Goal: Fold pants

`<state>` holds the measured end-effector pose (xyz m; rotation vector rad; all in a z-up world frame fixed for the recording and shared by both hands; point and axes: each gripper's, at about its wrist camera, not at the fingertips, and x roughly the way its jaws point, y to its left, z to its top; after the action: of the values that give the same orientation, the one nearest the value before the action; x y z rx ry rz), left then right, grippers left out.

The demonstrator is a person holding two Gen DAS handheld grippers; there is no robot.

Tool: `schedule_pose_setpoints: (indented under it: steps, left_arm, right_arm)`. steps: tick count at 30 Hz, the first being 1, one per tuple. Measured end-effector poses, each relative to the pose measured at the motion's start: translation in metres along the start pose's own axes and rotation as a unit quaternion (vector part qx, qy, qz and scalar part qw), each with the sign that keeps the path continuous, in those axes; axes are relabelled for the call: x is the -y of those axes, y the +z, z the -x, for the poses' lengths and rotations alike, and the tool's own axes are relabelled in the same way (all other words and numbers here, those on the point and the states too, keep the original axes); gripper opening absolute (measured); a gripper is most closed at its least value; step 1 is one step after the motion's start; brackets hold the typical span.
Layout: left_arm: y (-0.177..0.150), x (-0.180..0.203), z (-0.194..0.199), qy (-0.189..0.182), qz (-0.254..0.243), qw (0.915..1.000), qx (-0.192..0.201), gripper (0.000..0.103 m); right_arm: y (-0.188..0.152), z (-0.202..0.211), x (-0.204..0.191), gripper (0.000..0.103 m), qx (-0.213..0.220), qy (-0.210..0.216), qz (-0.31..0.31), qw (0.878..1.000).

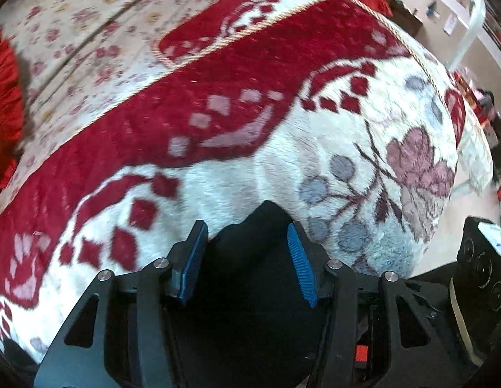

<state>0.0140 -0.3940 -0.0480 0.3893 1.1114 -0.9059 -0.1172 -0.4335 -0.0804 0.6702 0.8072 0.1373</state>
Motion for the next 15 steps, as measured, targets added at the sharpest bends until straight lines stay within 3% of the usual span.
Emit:
schedule_pose_setpoints:
  steps: [2, 7, 10, 12, 15]
  left_arm:
    - [0.0, 0.005, -0.005, -0.009, -0.011, 0.9999, -0.007, 0.063]
    - [-0.004, 0.015, -0.015, 0.007, -0.043, 0.9991, -0.002, 0.063]
    - [-0.005, 0.015, -0.013, 0.011, -0.044, 0.999, 0.002, 0.05]
    - [-0.005, 0.01, -0.01, 0.007, -0.037, 0.9993, 0.004, 0.035]
    - [-0.007, 0.006, -0.001, 0.0, -0.029, 0.9995, 0.009, 0.018]
  right_arm:
    - [0.001, 0.0, 0.002, 0.05, 0.005, 0.008, -0.011, 1.0]
    - [0.003, -0.002, 0.005, 0.05, 0.018, 0.023, -0.036, 0.999]
    - [0.005, -0.003, 0.004, 0.031, 0.017, 0.015, -0.033, 0.999]
    - [0.007, -0.004, 0.003, 0.019, 0.016, 0.018, -0.031, 0.999]
    - [0.012, -0.004, -0.01, 0.013, 0.018, 0.016, -0.002, 1.0]
